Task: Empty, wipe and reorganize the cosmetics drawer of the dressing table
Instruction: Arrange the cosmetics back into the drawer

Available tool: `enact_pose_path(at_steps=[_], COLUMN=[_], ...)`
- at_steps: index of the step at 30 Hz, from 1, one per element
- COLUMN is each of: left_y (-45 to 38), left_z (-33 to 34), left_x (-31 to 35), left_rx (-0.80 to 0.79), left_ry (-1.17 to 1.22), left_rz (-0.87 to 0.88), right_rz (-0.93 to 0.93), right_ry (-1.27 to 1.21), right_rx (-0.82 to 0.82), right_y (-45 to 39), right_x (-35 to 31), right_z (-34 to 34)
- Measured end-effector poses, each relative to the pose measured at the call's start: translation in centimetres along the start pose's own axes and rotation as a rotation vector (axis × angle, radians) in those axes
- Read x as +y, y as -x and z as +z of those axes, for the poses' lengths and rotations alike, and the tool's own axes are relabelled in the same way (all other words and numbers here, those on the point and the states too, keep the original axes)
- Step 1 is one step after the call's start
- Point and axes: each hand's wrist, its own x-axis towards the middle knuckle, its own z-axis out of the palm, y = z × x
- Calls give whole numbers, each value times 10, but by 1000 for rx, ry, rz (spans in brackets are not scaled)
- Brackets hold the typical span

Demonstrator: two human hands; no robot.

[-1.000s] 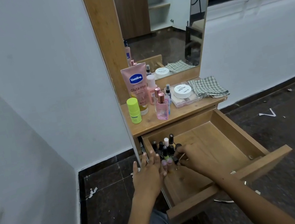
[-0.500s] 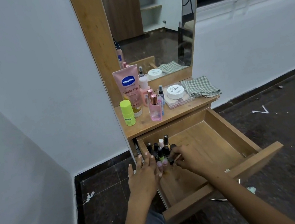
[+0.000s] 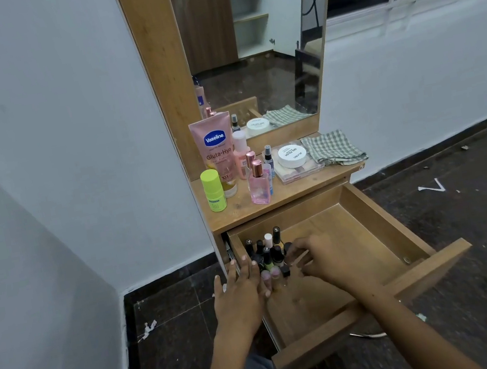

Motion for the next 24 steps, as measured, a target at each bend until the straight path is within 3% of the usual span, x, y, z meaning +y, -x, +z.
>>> enact_pose_path(at_steps=[4,7,15,24], left_y=[-1,0,0,0], left_z=[0,0,-1,-3], left_x=[-2,-2,-1,0], left_rx=[-13,-18,-30,-35], left_ry=[-1,-15,-23,-7], left_rz=[4,3,4,-1], right_rz=[-76,-114,-292,-200], right_ry=[-173,-146,99,-143], right_rx=[352,540,503,559], right_y=[-15,-45,-90,-87], right_x=[-21,-29,-34,-24], right_z=[-28,-45,-56,-59])
